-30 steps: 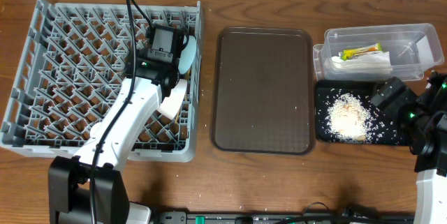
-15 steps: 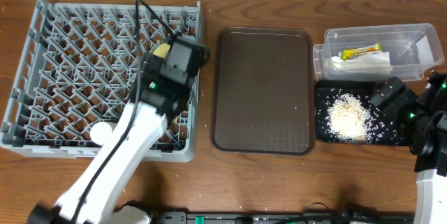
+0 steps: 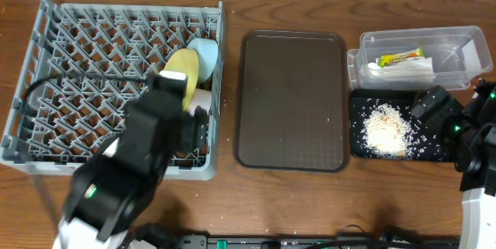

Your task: Sort waste into correct bins and load items into the dishwasher

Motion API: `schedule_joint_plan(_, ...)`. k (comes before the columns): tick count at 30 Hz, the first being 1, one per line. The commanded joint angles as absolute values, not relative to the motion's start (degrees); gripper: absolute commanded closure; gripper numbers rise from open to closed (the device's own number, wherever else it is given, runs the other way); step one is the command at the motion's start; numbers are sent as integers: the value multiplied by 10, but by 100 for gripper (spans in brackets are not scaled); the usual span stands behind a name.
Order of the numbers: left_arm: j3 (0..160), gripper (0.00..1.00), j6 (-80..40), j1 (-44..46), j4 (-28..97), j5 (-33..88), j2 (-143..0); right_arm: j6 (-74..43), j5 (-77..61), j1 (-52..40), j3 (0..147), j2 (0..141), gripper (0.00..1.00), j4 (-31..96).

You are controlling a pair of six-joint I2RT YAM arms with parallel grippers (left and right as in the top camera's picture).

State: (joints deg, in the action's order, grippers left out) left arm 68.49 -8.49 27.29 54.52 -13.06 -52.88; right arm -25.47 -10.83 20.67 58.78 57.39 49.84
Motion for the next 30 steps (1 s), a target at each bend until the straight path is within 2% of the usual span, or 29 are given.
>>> schedule_joint_plan(1,697,9,-104,275,559,-58,-479,-261,-105,210,588,574,1,498)
schedule_joint_plan(2,697,8,-104,275,567,-58,-469,-261,-105,210,588,574,1,498)
schedule_joint_plan(3,697,2,-104,275,579,-63,-456,-261,-105,210,588,574,1,498)
schedule_joint_plan(14,696,2,-104,274,642,-151,-378,-261,-105,210,588,574,1,498)
schedule_joint_plan(17,681,2,-104,264,624,-179,-366,-261,-105,210,588,574,1,498)
schedule_joint_plan(20,628,2,-98,194,535,-171,-330,-261,-105,210,588,574,1,498)
schedule_joint_plan(24,516,2,-16,104,412,-51,-248,-261,-105,210,588,574,1,498)
schedule_joint_plan(30,359,2,34,68,284,18,-126,-261,-105,210,588,574,1,498)
